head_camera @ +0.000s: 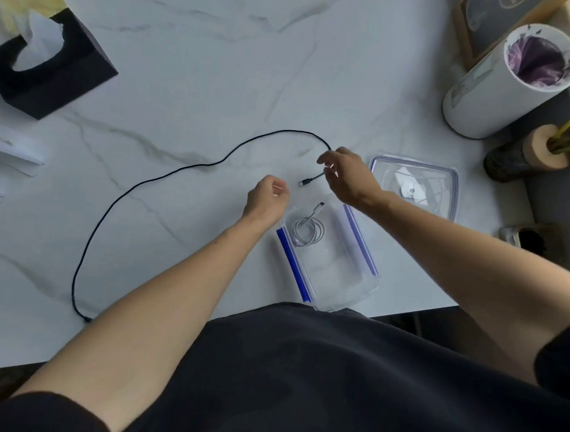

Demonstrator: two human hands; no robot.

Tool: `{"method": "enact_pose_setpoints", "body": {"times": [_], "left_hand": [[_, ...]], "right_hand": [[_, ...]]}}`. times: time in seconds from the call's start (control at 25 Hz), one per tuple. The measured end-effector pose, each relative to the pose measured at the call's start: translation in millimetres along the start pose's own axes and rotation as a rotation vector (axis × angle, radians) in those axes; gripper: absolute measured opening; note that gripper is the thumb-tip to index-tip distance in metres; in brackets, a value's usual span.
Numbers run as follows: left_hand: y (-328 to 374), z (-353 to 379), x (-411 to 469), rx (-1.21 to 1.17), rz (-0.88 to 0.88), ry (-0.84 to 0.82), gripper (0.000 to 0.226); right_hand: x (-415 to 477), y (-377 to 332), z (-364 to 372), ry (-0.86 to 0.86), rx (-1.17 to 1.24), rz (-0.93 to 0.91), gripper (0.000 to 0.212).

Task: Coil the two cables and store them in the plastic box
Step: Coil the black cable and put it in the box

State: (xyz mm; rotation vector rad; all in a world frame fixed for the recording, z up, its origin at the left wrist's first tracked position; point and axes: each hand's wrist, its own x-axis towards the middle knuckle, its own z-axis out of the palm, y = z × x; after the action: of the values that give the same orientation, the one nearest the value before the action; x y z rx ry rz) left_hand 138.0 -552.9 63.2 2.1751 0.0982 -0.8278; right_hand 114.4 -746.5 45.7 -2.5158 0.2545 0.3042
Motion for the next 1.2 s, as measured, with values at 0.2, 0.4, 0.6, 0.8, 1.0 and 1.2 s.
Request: {"method": "enact_pose_setpoints", "body": {"times": [0.2,0.4,0.6,0.8,1.0,1.2], "left_hand": [[12.6,14.4,52.3,0.247,0.090,-0.098,0.036],[19.3,38.0,73.4,0.499,0.210,-0.146,0.038],[16.6,45.8,78.3,0.645,0.302,-0.122,0.020],[17.8,23.8,72.1,0.539,0.297,-0.226,0.015],[29.8,-19.0,41.3,0.226,0.322,-0.219,0.033],[56.9,-69.2,-6.9,-0.434,0.299,-0.246,0.033]], "right_hand": [[47.3,23.7,-6.7,-0.183,-0.275,-0.036,0.038],[64.5,39.1,-2.2,-0.269,-0.528,-0.189,0.033],[60.1,47.6,-1.1,-0.216,-0.564,-0.354,0.021],[54.4,44.6,-7.3,-0.114,-0.553,-0.465,0.013],[49.4,-7.2,-41.1,-0.013,-0.229,-0.461,0.010],[32.7,-71.5,-64.8,0.094,0.286,-0.243,0.019]]}}
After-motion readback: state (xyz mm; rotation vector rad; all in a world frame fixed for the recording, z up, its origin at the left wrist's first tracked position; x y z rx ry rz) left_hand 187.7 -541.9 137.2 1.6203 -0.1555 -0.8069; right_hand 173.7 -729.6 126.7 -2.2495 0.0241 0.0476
